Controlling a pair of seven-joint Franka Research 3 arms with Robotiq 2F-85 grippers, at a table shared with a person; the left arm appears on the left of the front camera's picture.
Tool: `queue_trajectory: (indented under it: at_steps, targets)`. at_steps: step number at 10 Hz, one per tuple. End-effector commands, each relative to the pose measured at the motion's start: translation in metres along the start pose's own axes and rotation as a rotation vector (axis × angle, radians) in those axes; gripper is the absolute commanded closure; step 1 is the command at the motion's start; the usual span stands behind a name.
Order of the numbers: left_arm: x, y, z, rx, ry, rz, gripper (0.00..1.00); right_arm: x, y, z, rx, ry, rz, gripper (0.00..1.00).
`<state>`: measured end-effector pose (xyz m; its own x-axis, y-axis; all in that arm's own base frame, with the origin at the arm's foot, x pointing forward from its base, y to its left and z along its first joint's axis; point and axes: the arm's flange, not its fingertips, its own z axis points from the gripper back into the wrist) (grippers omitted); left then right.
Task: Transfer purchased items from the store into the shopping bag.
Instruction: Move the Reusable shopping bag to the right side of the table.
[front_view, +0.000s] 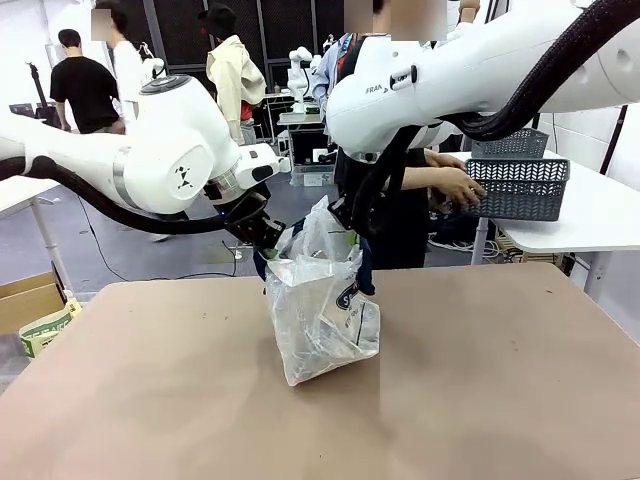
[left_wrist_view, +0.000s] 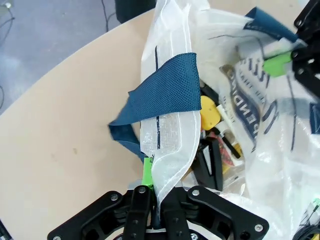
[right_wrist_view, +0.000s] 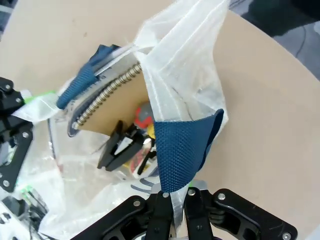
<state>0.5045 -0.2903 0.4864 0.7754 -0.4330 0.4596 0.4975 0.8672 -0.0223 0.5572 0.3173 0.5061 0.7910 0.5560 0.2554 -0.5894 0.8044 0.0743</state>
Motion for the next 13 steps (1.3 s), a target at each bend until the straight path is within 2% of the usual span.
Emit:
queue_trajectory:
  at_steps: [1,5,6,7,9,10,13]
  targets:
    - [0.003,0.005,0.001,-0.07,-0.051,0.033,1.0,0.007,0.005,0.001,0.04,-0.021,-0.093,1.0]
    - [0.003,0.009,0.008,-0.211,-0.105,0.075,1.0,0.012,-0.003,0.004,0.12,-0.135,-0.228,1.0]
    - [0.003,0.013,0.009,-0.218,-0.094,0.084,1.0,0.014,-0.002,0.004,0.116,-0.135,-0.246,1.0]
    - [0.006,0.004,0.003,-0.143,-0.076,0.099,1.0,0.011,-0.004,0.007,0.081,-0.078,-0.177,1.0]
    - [0.006,0.004,0.003,-0.143,-0.076,0.099,1.0,0.011,-0.004,0.007,0.081,-0.078,-0.177,1.0]
    - [0.005,0.006,0.0,-0.166,-0.077,0.094,1.0,0.012,-0.004,0.004,0.092,-0.086,-0.203,1.0]
    - [0.016,-0.003,-0.002,-0.214,-0.077,0.106,1.0,0.028,0.0,-0.004,0.114,-0.109,-0.397,1.0]
